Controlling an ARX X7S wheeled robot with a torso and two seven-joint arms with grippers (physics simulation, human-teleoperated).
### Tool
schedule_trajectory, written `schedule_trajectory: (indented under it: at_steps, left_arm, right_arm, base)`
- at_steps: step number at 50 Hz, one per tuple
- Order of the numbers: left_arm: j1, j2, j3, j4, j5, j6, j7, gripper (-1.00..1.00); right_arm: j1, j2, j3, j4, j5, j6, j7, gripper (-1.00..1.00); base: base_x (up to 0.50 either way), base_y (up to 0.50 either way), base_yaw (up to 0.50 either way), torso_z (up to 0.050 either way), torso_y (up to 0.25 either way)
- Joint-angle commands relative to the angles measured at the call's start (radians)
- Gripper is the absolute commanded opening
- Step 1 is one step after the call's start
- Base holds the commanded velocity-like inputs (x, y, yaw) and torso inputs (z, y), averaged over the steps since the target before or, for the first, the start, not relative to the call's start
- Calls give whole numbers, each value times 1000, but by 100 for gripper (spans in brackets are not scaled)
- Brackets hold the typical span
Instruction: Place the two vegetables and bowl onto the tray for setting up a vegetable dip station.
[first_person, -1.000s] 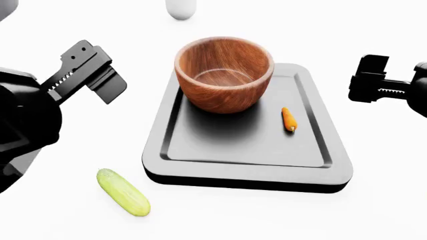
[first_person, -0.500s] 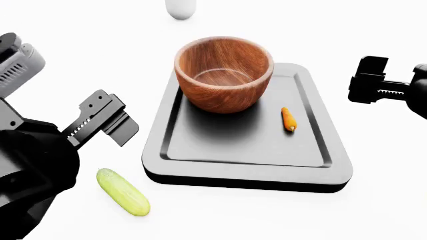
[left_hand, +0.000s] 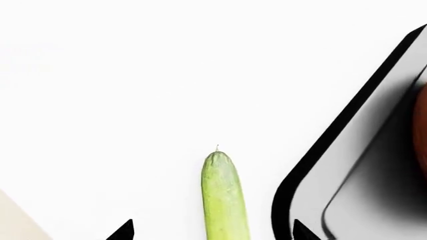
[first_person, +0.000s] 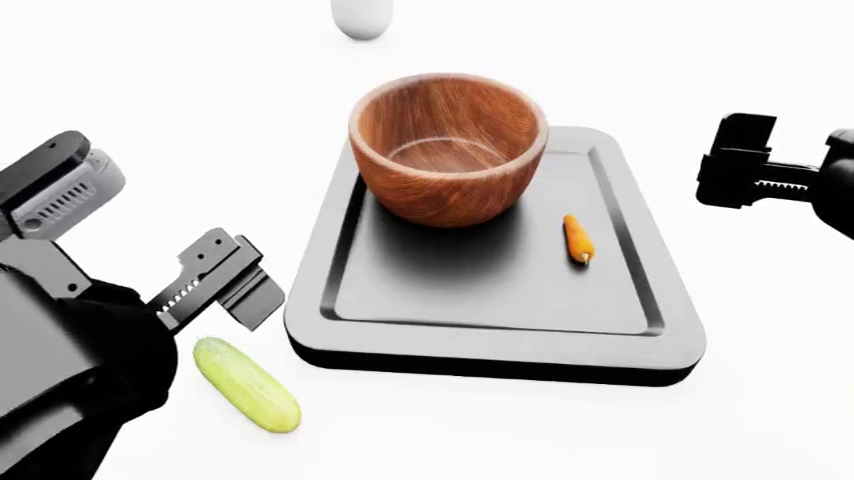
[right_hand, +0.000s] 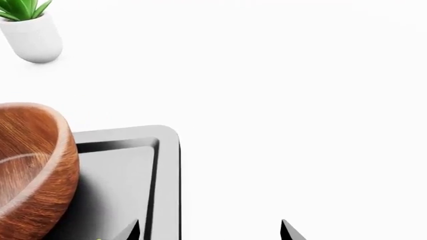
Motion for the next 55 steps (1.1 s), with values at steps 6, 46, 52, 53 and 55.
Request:
schedule_trajectory:
  at_steps: [6,46,52,53,55]
  left_arm:
    - [70,10,7,-12,40,3,-1,100]
    - [206,29,33,-58,125,3,-1,100]
    - [225,26,38,-65,140,3,-1,100]
    - [226,26,38,-65,140,3,-1,100]
    - [230,26,40,-68,142,3,-1,100]
  right_arm:
    - [0,-2,2,0,-2,3,0,100]
    - [-2,-3,7,-6,2,3,5,100]
    - [1,-6,7,-4,1,6,6,100]
    - [0,-6,7,-4,2,5,6,100]
    - [-1,-4,7,-5,0,5,5,100]
  base:
    - [0,0,0,0,0]
    - [0,0,0,0,0]
    - [0,0,0,0,0]
    - [0,0,0,0,0]
    - [0,0,0,0,0]
